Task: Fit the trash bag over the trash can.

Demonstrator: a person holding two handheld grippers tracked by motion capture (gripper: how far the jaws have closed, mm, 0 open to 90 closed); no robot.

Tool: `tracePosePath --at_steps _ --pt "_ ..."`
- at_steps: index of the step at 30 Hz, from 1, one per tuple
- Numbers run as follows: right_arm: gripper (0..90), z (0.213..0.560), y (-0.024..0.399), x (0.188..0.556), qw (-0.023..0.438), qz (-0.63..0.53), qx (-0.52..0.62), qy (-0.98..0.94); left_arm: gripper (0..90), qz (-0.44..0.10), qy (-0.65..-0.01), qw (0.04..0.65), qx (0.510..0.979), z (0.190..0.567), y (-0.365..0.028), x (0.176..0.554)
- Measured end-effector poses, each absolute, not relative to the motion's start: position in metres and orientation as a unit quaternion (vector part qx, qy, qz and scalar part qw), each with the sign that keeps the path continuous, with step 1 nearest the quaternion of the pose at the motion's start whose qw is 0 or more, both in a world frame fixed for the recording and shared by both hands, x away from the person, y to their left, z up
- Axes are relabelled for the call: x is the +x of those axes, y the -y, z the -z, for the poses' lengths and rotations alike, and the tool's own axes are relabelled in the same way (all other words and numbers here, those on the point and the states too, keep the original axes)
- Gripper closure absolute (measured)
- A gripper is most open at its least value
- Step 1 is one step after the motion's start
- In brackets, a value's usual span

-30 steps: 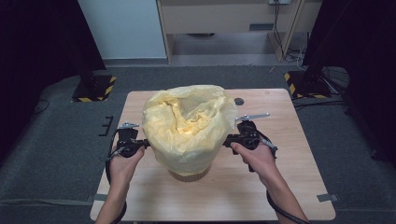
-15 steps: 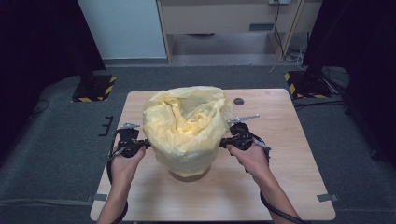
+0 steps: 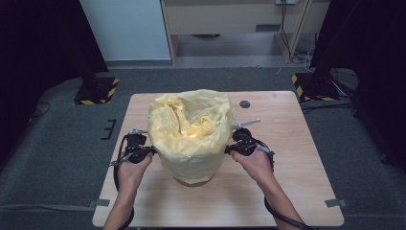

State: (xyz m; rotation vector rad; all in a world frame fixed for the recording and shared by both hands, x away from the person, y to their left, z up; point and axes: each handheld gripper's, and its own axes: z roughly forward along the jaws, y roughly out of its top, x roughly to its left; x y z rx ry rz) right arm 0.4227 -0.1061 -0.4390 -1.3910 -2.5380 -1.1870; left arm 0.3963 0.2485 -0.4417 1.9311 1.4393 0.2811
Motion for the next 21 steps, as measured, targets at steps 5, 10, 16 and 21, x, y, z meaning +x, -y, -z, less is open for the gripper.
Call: tracePosePath --at_steps 5,10,16,21 --pt "90.0 0.448 0.107 0.424 0.014 0.373 -0.446 0.814 90.0 -0.104 -0.558 0.342 0.749 0.451 -0.248 0.397" --pt "90.0 0.454 0.109 0.425 0.013 0.364 -0.451 0.815 90.0 -0.106 -0.564 0.340 0.745 0.457 -0.250 0.398" --pt "90.0 0.459 0.110 0.428 0.018 0.356 -0.454 0.817 90.0 -0.109 -0.568 0.333 0.745 0.461 -0.253 0.399" --pt "90.0 0.464 0.111 0.428 0.016 0.355 -0.453 0.818 90.0 -0.112 -0.569 0.321 0.749 0.464 -0.253 0.398"
